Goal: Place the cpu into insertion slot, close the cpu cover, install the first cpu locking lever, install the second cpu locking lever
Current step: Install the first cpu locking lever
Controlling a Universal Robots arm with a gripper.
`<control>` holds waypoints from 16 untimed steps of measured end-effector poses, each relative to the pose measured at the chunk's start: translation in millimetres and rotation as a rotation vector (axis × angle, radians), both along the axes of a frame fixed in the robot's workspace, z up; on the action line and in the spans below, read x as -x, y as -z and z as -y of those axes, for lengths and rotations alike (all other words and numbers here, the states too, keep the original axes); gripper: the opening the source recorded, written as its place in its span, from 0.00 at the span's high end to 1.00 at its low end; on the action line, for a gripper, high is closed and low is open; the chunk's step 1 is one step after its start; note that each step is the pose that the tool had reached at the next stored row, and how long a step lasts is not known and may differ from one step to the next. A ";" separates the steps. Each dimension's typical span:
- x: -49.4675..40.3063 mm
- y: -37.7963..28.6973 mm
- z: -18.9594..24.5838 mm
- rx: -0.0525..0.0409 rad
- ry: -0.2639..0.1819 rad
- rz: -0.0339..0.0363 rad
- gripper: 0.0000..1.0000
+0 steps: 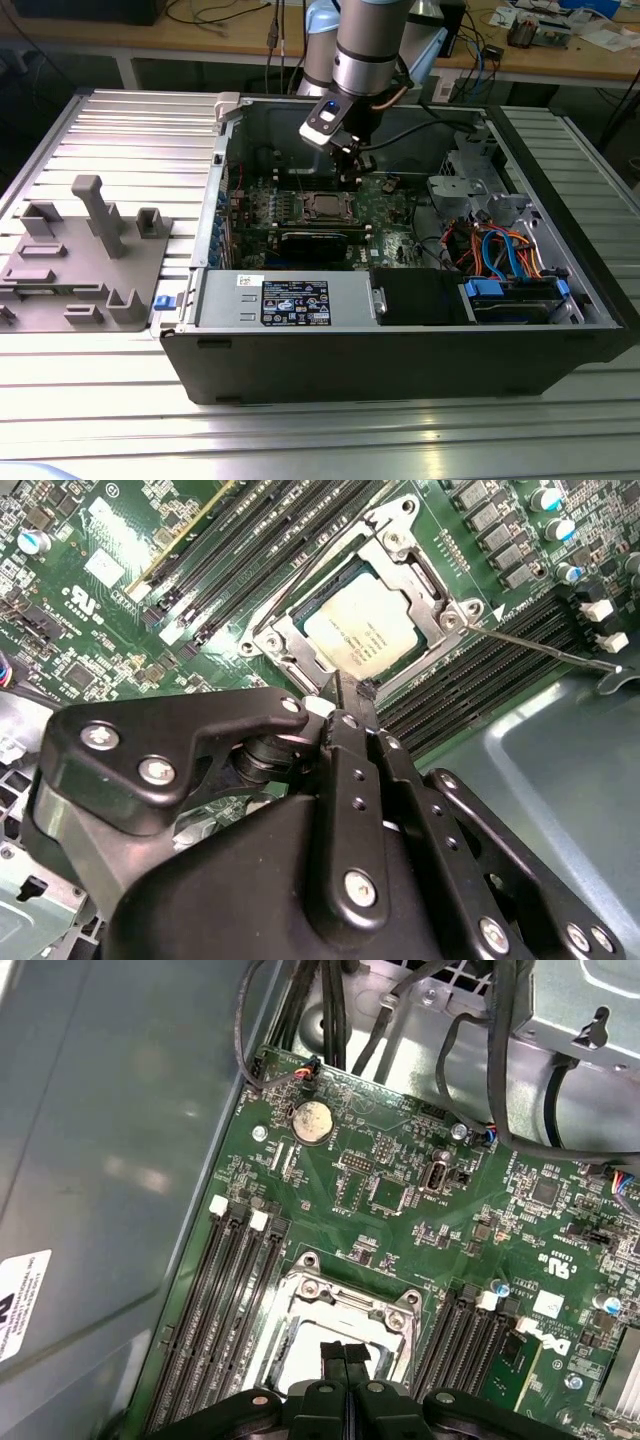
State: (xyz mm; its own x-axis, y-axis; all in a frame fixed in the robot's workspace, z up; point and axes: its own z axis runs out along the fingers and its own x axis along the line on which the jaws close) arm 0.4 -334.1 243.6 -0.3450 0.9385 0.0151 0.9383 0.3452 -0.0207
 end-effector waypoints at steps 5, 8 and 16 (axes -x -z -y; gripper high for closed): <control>0.0 0.0 0.0 0.0006 -0.005 0.0001 0.89; 0.0 0.0 0.0 0.0006 -0.005 0.0000 0.89; 0.2 0.0 0.0 0.0004 -0.015 0.0001 0.89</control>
